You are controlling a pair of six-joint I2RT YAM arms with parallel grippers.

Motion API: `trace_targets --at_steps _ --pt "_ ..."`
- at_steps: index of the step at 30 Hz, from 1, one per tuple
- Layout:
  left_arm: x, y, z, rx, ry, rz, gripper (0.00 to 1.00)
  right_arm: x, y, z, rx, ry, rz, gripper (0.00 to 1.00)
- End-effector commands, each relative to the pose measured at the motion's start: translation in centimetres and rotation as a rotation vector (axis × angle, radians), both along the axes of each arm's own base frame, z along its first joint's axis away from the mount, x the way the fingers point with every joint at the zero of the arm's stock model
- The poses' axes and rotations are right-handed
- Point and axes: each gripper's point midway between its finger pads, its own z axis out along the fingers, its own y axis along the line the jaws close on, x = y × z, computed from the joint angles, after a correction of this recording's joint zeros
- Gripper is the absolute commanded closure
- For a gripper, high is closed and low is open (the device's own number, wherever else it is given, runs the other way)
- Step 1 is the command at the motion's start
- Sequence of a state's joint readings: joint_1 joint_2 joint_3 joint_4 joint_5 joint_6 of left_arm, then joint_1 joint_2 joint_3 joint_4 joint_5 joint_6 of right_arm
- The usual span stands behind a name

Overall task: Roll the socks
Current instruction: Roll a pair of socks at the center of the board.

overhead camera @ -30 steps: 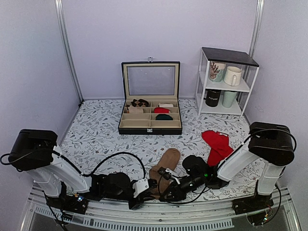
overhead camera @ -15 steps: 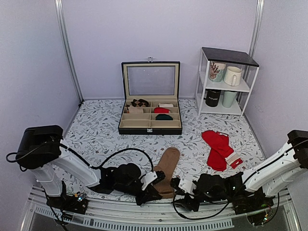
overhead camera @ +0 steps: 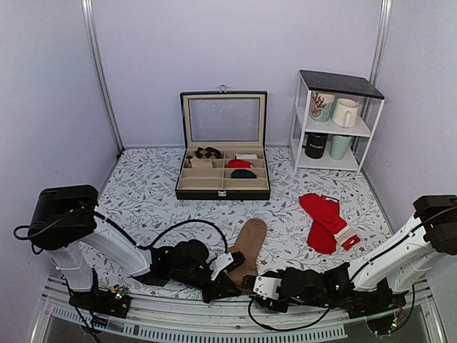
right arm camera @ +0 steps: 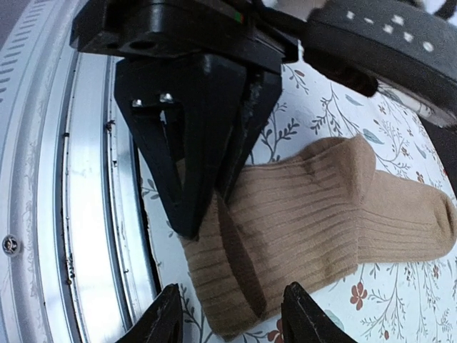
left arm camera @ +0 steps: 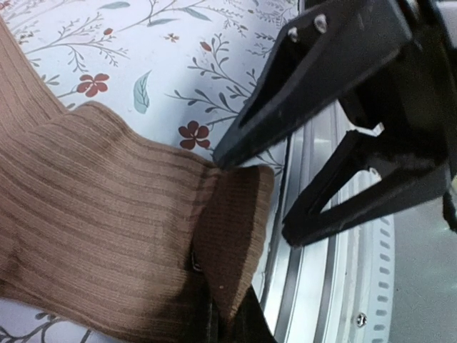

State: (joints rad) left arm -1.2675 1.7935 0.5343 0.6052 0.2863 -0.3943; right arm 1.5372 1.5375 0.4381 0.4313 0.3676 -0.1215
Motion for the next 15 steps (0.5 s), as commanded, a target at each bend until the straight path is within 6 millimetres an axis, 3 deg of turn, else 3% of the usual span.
trace_targets --at_steps 1,6,15 --pt "-1.6 7.3 -8.2 0.369 0.108 0.027 1.0 -1.0 1.8 -0.2 -0.002 0.0 0.074 0.52" --pt "-1.7 7.4 -8.2 0.366 0.114 0.026 1.0 -1.0 1.9 -1.9 -0.035 0.029 0.05 0.57" --pt "-1.3 7.2 -7.8 0.353 0.091 0.036 1.0 -0.7 0.2 -4.0 -0.077 0.135 -0.047 0.91"
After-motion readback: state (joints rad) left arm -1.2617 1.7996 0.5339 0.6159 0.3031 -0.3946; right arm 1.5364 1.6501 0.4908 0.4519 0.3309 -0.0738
